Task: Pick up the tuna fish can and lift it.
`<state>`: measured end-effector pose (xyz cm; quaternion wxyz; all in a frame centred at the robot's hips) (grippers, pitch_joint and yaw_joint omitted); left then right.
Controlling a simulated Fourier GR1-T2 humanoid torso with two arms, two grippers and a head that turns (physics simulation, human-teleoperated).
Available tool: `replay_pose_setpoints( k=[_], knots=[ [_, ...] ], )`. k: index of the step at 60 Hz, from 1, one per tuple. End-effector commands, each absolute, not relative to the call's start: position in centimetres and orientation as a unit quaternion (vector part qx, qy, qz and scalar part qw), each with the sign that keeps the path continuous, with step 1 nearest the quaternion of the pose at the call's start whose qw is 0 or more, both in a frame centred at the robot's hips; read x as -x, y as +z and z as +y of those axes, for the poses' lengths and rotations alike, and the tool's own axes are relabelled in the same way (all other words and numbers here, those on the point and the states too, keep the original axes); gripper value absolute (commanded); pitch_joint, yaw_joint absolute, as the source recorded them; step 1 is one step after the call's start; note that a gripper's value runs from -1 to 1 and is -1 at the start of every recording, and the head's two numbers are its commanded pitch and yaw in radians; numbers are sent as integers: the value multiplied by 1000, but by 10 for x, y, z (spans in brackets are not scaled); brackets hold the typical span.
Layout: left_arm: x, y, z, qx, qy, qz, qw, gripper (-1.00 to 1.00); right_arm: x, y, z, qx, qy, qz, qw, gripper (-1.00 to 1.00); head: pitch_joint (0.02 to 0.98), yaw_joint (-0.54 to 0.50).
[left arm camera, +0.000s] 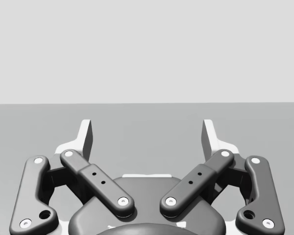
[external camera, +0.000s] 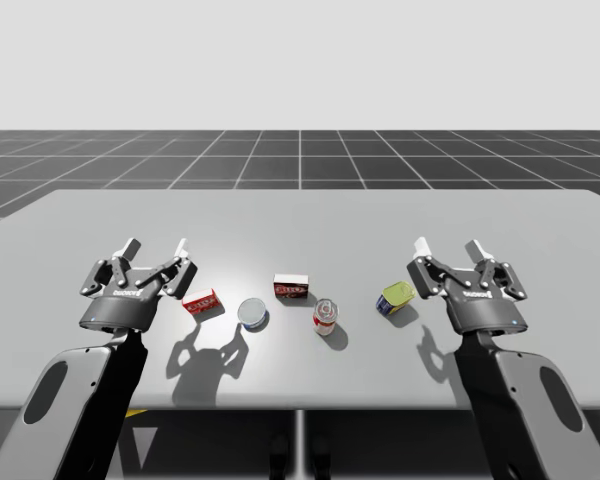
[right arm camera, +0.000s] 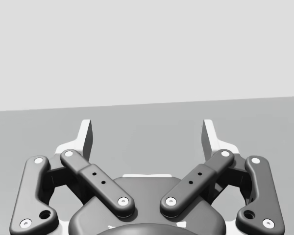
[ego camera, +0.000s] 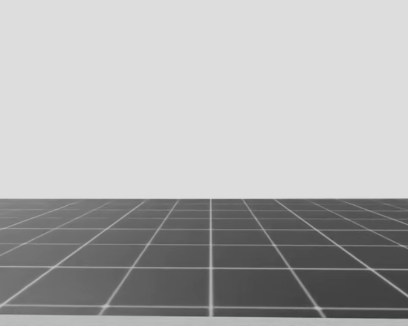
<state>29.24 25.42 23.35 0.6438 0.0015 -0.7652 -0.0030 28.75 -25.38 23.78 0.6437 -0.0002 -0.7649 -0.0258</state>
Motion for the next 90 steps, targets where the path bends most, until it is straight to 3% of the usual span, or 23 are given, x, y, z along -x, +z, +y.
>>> replay_pose_setpoints(
  k=[1,8,16,37,56,74,79,90],
  knots=[
    [-292,233,254,-2,-3,-765,644,-1000,-288,237,-253,9,-40,-766,642,-1000,30,22],
    [-292,233,254,-2,-3,-765,644,-1000,-289,238,-251,2,-30,-760,650,-1000,50,23],
    [-292,233,254,-2,-2,-765,644,-1000,-290,237,-253,1,-33,-756,654,-1000,148,18],
    [-293,233,255,-3,-4,-764,645,-1000,-291,237,-253,8,-33,-755,655,-1000,564,47],
    [-295,231,253,-3,-10,-761,648,-1000,-290,238,-251,9,-25,-754,656,-1000,830,164],
    [-284,244,248,29,-4,-749,662,-1000,-291,236,-249,14,-28,-751,659,-1000,906,212],
    [-270,252,244,79,1,-744,664,-1000,-291,235,-249,15,-29,-750,660,-1000,900,207],
    [-235,258,228,73,-49,-703,705,-1000,-292,231,-246,19,-26,-747,664,-1000,899,198]
  ],
)
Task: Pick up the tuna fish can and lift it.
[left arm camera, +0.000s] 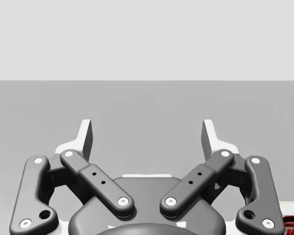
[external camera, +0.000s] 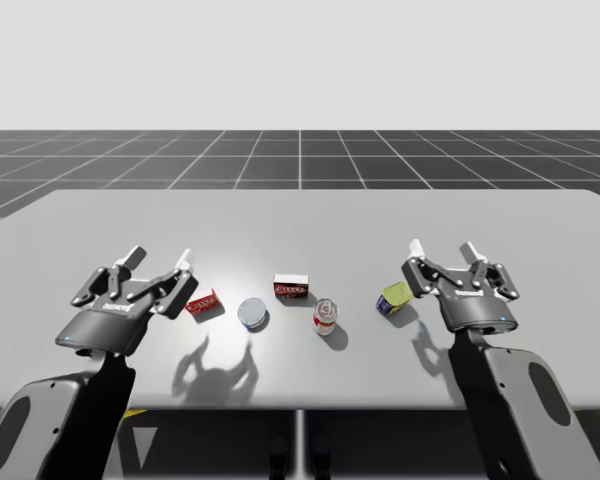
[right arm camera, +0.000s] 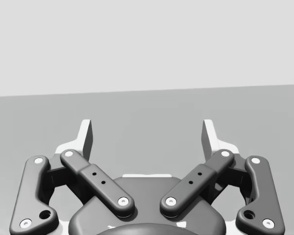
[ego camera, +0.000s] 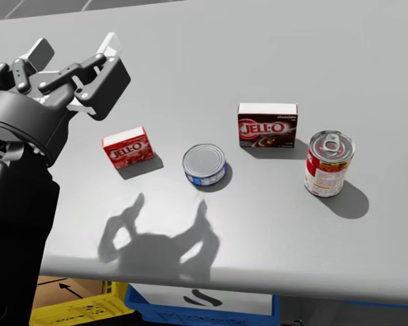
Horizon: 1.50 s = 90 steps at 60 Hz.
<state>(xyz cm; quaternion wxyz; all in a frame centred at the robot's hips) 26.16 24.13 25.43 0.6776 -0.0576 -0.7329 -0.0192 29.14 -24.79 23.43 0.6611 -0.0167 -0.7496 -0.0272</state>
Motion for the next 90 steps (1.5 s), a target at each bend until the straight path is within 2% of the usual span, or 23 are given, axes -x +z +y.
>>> replay_pose_setpoints(
  k=[1,4,9,17,26,35,52,71,87,90],
  knots=[
    [-233,257,227,73,-46,-703,706,-1000,-292,231,-246,19,-26,-747,664,-1000,899,199],
    [-220,255,220,86,-29,-688,720,-1000,-292,231,-246,20,-25,-748,663,-1000,900,203],
    [-205,246,216,88,-63,-690,716,-1000,-294,231,-248,19,-26,-748,663,-1000,897,204],
    [-186,231,210,96,-88,-670,731,-1000,-294,231,-248,19,-26,-748,663,-1000,896,204],
    [-173,203,201,108,-102,-638,755,-1000,-295,231,-249,18,-25,-747,664,-1000,897,207],
    [-171,174,195,113,-105,-617,771,-1000,-295,231,-249,20,-24,-749,662,-1000,898,208],
    [-195,141,180,108,-112,-598,786,-1000,-296,231,-249,21,-23,-750,661,-1000,894,216],
    [-224,135,160,87,-125,-594,790,-1000,-295,233,-249,18,-25,-752,658,-1000,898,208],
    [-247,127,155,71,-117,-590,796,-1000,-295,233,-249,18,-25,-753,657,-1000,898,206],
    [-252,124,154,79,-112,-586,798,-1000,-295,233,-250,17,-26,-754,656,-1000,898,205]
  ],
)
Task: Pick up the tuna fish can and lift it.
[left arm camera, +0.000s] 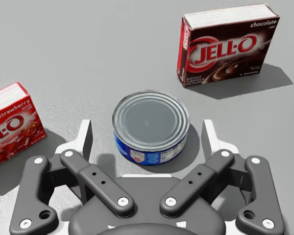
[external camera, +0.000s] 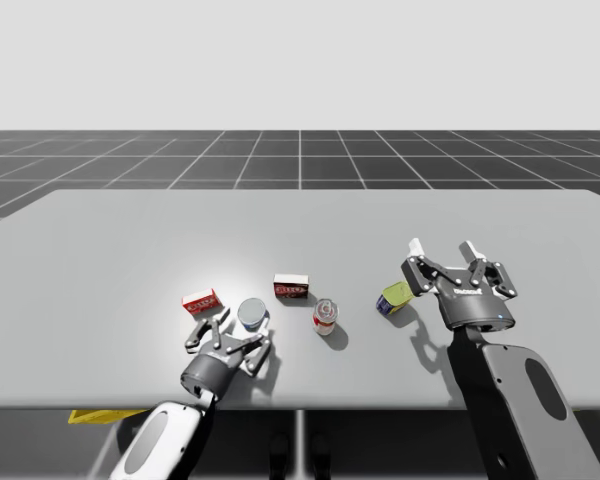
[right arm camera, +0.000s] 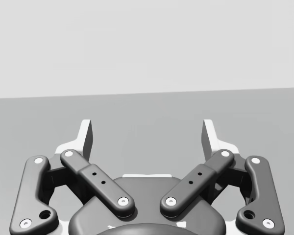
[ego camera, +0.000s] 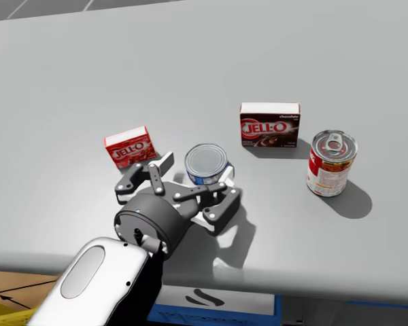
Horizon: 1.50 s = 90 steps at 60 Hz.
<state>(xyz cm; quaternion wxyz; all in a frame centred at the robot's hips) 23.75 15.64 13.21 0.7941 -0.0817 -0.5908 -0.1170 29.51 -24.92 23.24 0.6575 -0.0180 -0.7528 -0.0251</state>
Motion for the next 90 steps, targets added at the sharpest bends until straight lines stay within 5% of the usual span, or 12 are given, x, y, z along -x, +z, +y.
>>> replay_pose_setpoints(
  k=[1,34,35,37,38,40,48,68,90],
  knots=[
    [-253,124,154,78,-112,-587,798,-1000,-295,233,-250,17,-26,-754,656,-1000,898,205],
    [-269,113,149,77,-100,-584,802,-953,-294,235,-251,16,-26,-758,651,-1000,888,210],
    [-269,112,149,76,-100,-585,801,-883,-294,235,-251,16,-26,-758,651,-1000,887,210],
    [-268,112,148,74,-99,-586,801,-405,-294,235,-251,17,-26,-758,651,-1000,886,211],
    [-268,111,148,73,-101,-587,800,779,-294,235,-251,17,-26,-758,651,-1000,884,211],
    [-268,111,147,72,-102,-588,799,945,-294,235,-251,17,-26,-758,651,-1000,880,211],
    [-266,110,146,72,-108,-588,798,937,-294,236,-252,14,-27,-759,650,-1000,834,210],
    [-263,106,142,75,-120,-585,798,966,-292,237,-254,7,-32,-760,649,-1000,531,212],
    [-256,114,136,66,-119,-605,785,962,-290,238,-256,-1,-32,-760,649,-1000,484,224]
  ],
)
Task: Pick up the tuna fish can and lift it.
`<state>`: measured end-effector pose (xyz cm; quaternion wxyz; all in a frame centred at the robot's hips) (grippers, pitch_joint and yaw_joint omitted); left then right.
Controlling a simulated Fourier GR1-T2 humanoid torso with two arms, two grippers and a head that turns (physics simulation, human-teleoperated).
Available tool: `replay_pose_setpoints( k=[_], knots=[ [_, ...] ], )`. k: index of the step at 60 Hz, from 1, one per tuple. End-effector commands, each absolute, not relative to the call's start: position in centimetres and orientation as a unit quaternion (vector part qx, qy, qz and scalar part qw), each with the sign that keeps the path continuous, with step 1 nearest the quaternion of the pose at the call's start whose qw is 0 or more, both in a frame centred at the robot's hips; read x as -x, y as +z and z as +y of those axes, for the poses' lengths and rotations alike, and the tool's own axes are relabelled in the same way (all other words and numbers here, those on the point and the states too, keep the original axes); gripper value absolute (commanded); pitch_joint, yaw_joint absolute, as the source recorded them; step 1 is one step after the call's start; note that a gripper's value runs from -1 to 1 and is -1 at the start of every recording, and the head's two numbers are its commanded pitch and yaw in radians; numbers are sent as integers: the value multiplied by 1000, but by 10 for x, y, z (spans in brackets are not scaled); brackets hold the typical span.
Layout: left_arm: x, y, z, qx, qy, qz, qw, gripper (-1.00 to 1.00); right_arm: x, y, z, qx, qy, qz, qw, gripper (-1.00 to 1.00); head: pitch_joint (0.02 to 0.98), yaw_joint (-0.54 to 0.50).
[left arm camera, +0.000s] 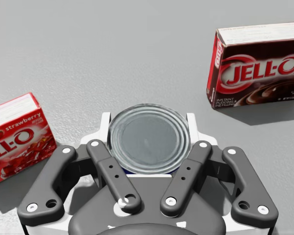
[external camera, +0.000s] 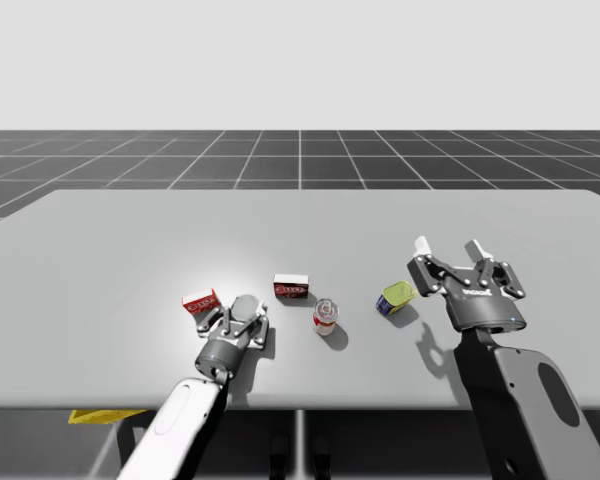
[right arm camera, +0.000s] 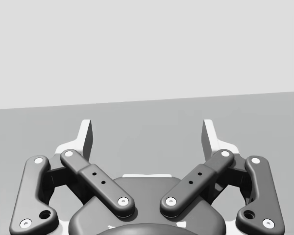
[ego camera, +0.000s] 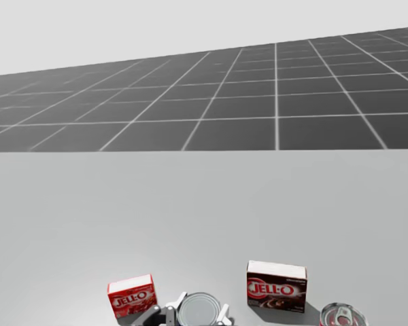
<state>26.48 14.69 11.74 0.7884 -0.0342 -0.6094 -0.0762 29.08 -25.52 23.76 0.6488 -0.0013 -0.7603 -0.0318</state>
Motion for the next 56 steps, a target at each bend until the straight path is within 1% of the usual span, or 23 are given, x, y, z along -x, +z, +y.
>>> replay_pose_setpoints(
  k=[1,5,12,20,24,29,44,47,56],
  knots=[
    [-255,116,135,64,-119,-609,782,975,-290,238,-256,-1,-32,-761,648,-1000,485,224],
    [-254,123,134,61,-116,-616,777,967,-290,238,-256,-1,-32,-761,648,-1000,485,223],
    [-247,144,130,58,-119,-634,762,964,-290,238,-256,-1,-30,-761,649,-1000,483,223],
    [-239,171,126,56,-141,-655,740,963,-290,238,-257,0,-30,-761,648,-1000,475,223],
    [-235,188,124,43,-165,-670,722,957,-290,238,-257,0,-30,-762,647,-1000,470,223],
    [-233,203,123,41,-174,-680,712,947,-290,239,-257,-1,-30,-762,647,-1000,466,223],
    [-238,264,124,20,-197,-724,661,963,-291,240,-258,-6,-31,-763,645,-1000,455,224],
    [-239,271,124,16,-199,-729,655,959,-291,239,-258,5,-28,-764,645,-1000,454,224],
    [-246,307,127,6,-199,-756,623,961,-291,239,-258,2,-25,-765,643,-1000,452,223]
  ],
)
